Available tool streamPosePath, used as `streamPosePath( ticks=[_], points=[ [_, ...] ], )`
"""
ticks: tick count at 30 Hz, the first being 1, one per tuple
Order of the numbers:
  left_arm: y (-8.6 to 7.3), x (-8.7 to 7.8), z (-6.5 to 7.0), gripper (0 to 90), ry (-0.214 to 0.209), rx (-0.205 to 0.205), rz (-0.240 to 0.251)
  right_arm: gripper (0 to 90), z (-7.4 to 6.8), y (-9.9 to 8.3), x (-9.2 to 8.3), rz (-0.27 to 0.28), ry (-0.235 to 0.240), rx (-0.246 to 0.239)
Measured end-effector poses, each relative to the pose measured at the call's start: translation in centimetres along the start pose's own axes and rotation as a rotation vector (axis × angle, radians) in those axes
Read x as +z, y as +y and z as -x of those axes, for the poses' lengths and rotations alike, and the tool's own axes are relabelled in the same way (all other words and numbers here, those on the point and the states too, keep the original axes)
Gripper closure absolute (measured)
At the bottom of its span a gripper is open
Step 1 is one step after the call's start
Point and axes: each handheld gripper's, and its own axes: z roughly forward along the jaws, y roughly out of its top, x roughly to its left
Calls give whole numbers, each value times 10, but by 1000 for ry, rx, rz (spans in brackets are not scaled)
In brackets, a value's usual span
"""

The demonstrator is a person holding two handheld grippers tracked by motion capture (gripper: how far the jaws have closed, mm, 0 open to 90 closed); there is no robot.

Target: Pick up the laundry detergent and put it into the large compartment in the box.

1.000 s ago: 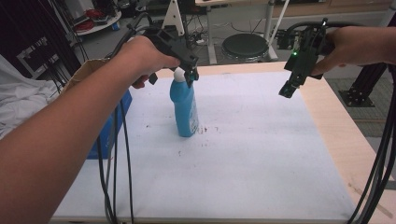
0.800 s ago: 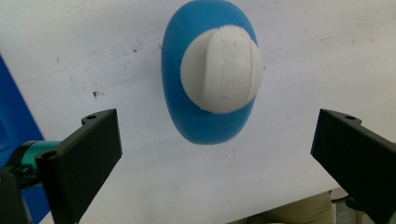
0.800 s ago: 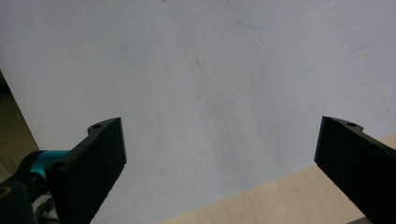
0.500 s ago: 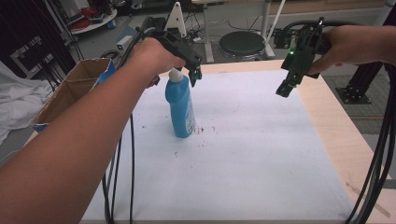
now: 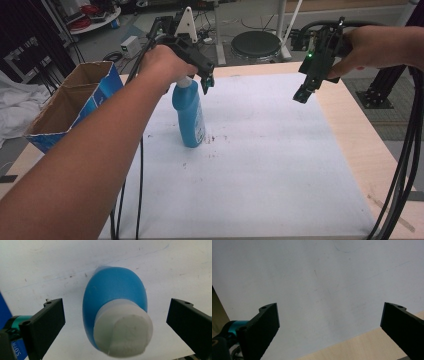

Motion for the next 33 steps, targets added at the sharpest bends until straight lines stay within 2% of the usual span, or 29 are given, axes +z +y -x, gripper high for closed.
streamPosePath(
  ticks=[9,13,15,17,20,22,27,33],
  points=[
    [1,10,-1,18,2,-4,-9,12,2,-1,1,-3,2,6],
    [1,11,-1,55,-5,-4,-3,12,2,-1,2,-2,2,7],
    [1,14,-2,106,3,3,-9,12,2,-1,2,-3,3,9],
    [1,16,-2,107,-6,-11,-3,12,2,-1,2,1,1,9],
    [1,17,-3,109,0,-6,-11,12,2,-1,2,1,1,10],
    [1,16,-2,152,-4,-4,-2,12,2,-1,2,0,2,10],
    [1,16,-2,192,-7,2,0,12,3,0,2,1,4,1],
    [0,15,-1,247,1,1,3,12,2,0,1,4,2,14]
  ],
)
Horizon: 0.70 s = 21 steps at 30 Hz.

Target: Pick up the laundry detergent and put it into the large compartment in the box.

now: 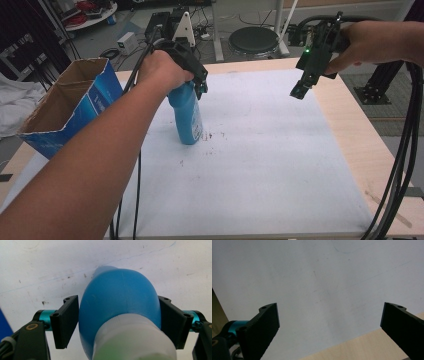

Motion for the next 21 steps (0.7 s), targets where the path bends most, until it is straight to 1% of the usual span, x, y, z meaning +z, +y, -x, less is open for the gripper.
streamPosePath(
  ticks=[1,3,4,6,7,10,11,13,15,16,17,18,21],
  points=[
    [0,0,0,270,-1,-3,4,12,0,0,0,-1,-1,-3],
    [0,-1,1,272,5,-3,5,12,0,0,0,-1,-1,-4],
    [0,-1,1,274,6,-7,3,12,0,0,0,2,-1,-12],
    [-1,-1,1,301,9,-4,-1,12,0,1,0,3,1,-15],
    [-1,-1,1,301,11,-3,-7,12,0,1,0,2,0,-15],
    [-1,-1,0,310,7,-11,-13,12,-1,2,0,4,0,-12],
    [-1,-1,1,329,5,-18,-8,12,-1,2,0,2,-1,-10],
    [-1,-1,1,330,7,-29,-11,12,-1,2,0,3,-1,-6],
    [-1,-1,1,340,9,-34,-7,12,-1,2,0,6,1,-14],
    [-1,-1,0,355,9,-29,-16,12,-1,2,1,7,1,-18],
    [-1,-1,1,358,9,-36,-8,12,-1,2,1,6,3,-16],
    [-1,-1,1,371,11,-31,-12,12,-1,3,1,4,3,-20],
    [-1,-2,1,373,9,-38,-14,12,-1,2,0,6,1,-18]
  ],
)
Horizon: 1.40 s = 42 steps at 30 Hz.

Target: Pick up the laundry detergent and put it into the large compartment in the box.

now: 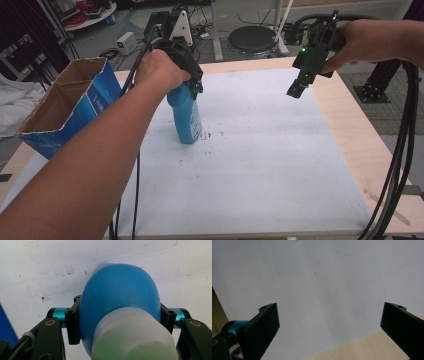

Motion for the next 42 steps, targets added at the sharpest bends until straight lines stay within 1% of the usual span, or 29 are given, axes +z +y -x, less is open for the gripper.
streamPosePath(
  ticks=[2,4,9,10,15,16,19,21,24,25,26,27,28,29,30,31,32,35,37,39,42],
  points=[
    [0,0,0,374,4,3,-4,12,-1,0,0,0,1,6],
    [0,0,1,374,3,-11,7,12,0,0,0,0,1,-3],
    [0,0,1,376,1,-13,4,12,-1,0,0,2,0,6],
    [0,0,0,376,0,-12,4,12,0,0,0,1,-1,-1],
    [0,-1,-2,377,-5,-12,0,12,-1,0,-1,4,-1,5],
    [0,-2,-4,377,-14,-14,1,12,-1,0,-1,5,1,-2],
    [-1,-10,-9,379,-20,-12,12,12,-2,-2,-2,9,-1,0],
    [-3,-18,-12,378,-19,2,16,12,-2,-3,-3,6,-4,3],
    [-7,-35,-17,379,-24,37,30,12,-3,-4,-5,10,-2,5],
    [-7,-35,-17,378,-24,37,30,12,-3,-4,-5,10,-2,5],
    [-10,-48,-22,378,-27,57,44,12,-3,-5,-6,9,-6,5],
    [-10,-48,-22,378,-27,57,44,12,-3,-5,-6,9,-6,5],
    [-16,-66,-30,378,-27,95,59,12,-6,-5,-7,11,-9,3],
    [-18,-72,-32,379,-24,100,70,12,-6,-5,-8,7,-10,3],
    [-18,-72,-32,379,-24,100,70,12,-6,-5,-8,7,-10,3],
    [-23,-85,-36,379,-16,127,83,12,-7,-5,-8,10,-11,0],
    [-25,-90,-38,379,-15,138,85,12,-8,-4,-8,9,-9,-3],
    [-36,-116,-47,379,-6,187,95,12,-10,-3,-9,12,-15,-8],
    [-42,-128,-52,379,-6,203,102,12,-12,-2,-9,11,-13,-10],
    [-49,-144,-60,380,-21,218,111,12,-13,-1,-9,8,-14,-13],
    [-58,-162,-70,380,-40,243,123,12,-14,0,-9,9,-13,-14]
  ],
)
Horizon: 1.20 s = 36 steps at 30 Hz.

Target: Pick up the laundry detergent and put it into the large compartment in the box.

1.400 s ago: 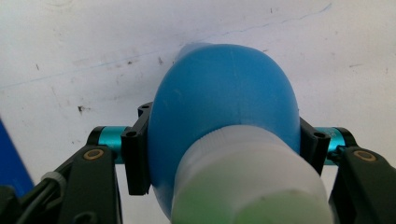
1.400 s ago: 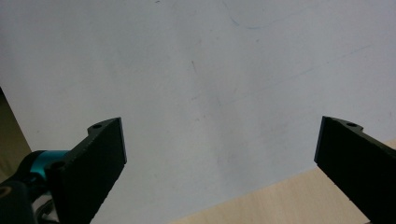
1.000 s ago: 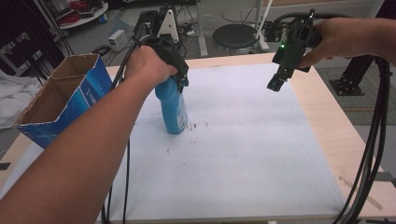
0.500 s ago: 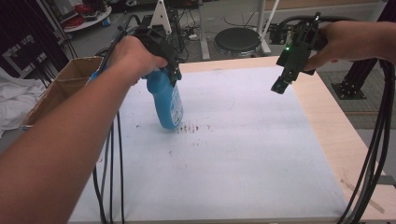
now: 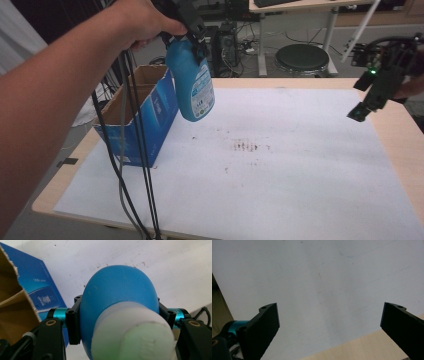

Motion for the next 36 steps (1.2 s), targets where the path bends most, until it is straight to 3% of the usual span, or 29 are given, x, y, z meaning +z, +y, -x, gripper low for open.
streamPosePath(
  ticks=[8,13,15,21,22,23,26,30,36],
  points=[
    [-21,-46,-20,380,-25,68,34,12,-3,3,-1,-1,-1,-7],
    [-32,-63,-36,380,-20,152,27,12,-3,4,0,-3,-3,-12],
    [-37,-68,-40,380,-12,208,29,12,-3,5,1,-4,-2,-16],
    [-49,-80,-57,380,-17,317,37,12,-2,6,3,-9,0,-10],
    [-49,-80,-57,380,-17,317,37,12,-2,6,3,-9,0,-10],
    [-53,-83,-63,380,-18,356,34,12,-2,7,3,-9,0,-7],
    [-57,-87,-74,381,-13,398,33,12,-2,8,4,-9,2,-9],
    [-62,-87,-87,381,5,441,17,12,-1,9,5,-19,2,1],
    [-68,-82,-105,381,28,470,9,12,0,9,6,-22,3,6]
  ],
)
